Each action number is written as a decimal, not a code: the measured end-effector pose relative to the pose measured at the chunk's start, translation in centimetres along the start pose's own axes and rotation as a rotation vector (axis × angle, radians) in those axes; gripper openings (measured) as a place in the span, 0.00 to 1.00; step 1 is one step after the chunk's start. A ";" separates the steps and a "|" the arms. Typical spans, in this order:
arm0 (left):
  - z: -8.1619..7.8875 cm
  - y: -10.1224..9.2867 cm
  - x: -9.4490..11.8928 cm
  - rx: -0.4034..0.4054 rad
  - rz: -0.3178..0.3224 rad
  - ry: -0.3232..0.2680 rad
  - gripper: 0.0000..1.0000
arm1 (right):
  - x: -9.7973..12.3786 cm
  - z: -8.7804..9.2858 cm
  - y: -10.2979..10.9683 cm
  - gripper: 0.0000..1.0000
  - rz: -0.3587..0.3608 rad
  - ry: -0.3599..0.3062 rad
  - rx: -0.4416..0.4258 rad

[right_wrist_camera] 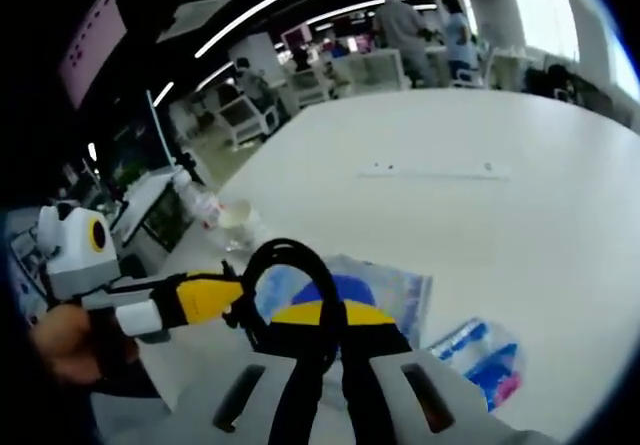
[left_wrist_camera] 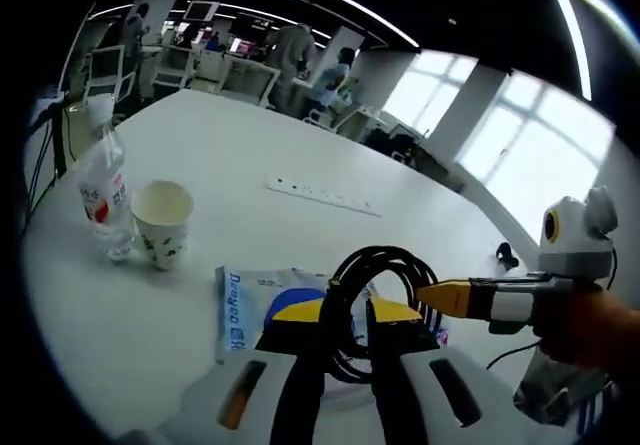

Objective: Arrange the tabletop items into an orderly group along one side of the table until the central work area is clear of visible clutter.

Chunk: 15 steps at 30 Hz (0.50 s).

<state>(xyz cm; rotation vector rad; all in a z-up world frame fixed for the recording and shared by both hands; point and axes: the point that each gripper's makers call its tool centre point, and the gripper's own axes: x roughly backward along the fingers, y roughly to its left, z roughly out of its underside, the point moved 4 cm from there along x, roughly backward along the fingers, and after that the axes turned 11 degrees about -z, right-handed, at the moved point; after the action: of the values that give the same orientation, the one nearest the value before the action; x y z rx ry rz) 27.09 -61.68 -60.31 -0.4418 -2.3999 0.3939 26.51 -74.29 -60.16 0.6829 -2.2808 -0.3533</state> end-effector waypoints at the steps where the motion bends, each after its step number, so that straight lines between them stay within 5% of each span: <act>1: 0.3 0.0 0.4 0.003 0.000 0.001 0.13 | 0.2 0.4 0.3 0.01 -0.002 0.002 -0.001; 15: 4.6 1.1 3.0 0.009 -0.004 0.053 0.12 | 0.7 4.7 2.0 0.01 -0.027 0.080 0.009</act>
<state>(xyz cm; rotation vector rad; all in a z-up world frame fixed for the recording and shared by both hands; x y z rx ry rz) 22.11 -60.25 -62.47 -0.4377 -2.3464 0.3863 22.03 -72.85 -62.23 0.7206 -2.2003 -0.3237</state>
